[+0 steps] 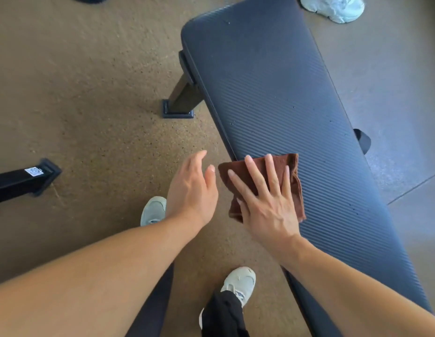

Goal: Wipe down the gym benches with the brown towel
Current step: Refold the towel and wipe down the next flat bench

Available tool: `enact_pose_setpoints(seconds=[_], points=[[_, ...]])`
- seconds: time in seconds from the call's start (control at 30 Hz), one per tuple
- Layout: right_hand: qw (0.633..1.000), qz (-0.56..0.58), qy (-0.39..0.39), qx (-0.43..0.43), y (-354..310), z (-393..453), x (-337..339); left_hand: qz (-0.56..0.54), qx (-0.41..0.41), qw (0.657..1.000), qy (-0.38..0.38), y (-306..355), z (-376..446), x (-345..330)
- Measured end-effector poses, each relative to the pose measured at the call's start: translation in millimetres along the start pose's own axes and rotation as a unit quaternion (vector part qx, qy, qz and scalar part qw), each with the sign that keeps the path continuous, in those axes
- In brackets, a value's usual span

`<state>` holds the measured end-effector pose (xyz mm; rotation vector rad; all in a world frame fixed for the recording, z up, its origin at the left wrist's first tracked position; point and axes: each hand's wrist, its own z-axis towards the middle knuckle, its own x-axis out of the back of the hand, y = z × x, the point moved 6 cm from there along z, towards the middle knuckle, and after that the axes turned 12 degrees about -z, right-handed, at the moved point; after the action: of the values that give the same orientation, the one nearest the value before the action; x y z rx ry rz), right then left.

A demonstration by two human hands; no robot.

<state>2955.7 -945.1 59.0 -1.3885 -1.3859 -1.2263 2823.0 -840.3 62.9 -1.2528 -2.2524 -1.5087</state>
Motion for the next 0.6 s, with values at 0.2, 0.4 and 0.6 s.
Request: enact_pose_setpoints(seconds=[0.2, 0.4, 0.6], points=[[0.999, -0.003, 0.049, 0.000, -19, 184, 43, 0.036, -0.005, 0.999, 0.000, -13, 70, 65], [1.000, -0.004, 0.029, 0.004, -29, 317, 70, 0.089, -0.051, 0.994, -0.028, -14, 112, 94], [0.998, -0.028, 0.047, 0.003, -30, 169, 48, 0.051, -0.032, 0.998, -0.036, -20, 103, 91]])
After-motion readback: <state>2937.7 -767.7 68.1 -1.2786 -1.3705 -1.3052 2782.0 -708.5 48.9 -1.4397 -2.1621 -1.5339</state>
